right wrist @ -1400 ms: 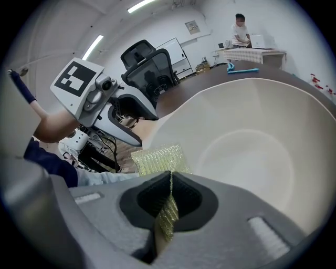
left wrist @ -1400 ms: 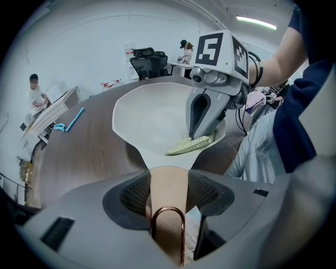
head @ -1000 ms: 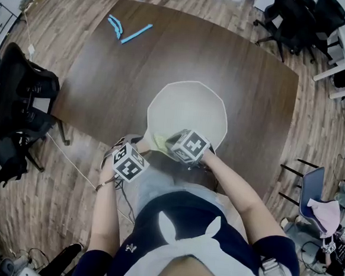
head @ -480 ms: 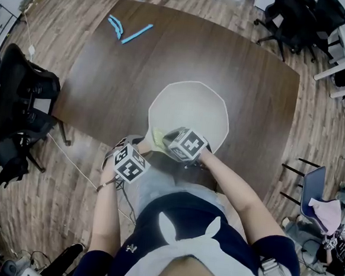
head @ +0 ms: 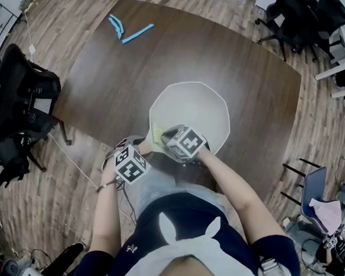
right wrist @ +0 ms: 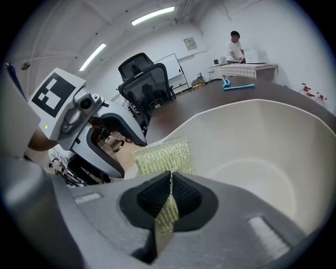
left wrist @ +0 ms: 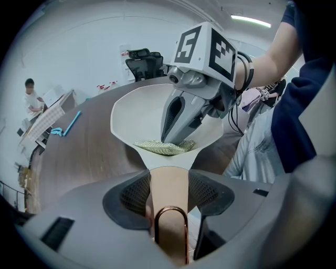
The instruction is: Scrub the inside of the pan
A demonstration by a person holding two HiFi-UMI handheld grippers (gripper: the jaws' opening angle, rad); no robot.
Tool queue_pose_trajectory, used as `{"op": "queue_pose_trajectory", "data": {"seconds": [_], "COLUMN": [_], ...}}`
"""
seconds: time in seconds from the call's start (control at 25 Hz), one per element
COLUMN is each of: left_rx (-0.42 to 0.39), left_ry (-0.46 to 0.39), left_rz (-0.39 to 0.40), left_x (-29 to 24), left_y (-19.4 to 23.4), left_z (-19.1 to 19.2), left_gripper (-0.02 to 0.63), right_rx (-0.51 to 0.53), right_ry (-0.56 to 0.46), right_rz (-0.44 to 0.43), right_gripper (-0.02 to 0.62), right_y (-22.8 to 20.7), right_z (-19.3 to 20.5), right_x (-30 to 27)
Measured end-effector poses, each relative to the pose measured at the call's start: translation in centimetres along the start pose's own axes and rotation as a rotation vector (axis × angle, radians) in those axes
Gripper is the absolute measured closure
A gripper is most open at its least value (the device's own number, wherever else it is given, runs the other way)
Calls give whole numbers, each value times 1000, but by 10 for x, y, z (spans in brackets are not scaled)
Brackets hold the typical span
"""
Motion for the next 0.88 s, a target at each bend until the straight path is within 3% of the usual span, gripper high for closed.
{"op": "queue_pose_trajectory", "data": {"seconds": [0.88], "left_rx": [-48], "left_ry": [4], "left_rz": [6], "left_x": [-1], "left_y": [3], "left_z": [-5], "left_gripper": [382], "right_rx": [30], "right_ry": [-73], "right_rz": [91], "right_gripper": [588], "right_y": [-29], "right_z": [-16], "right_x": [-7]}}
Point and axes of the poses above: the fingertips, and each gripper's own axes: x backward along the fingers, y to its left, z out of its underside, the point moved 3 cm from there along x, backward along the fingers, and after that the axes turned 9 degrees about x, right-handed, at the moved point
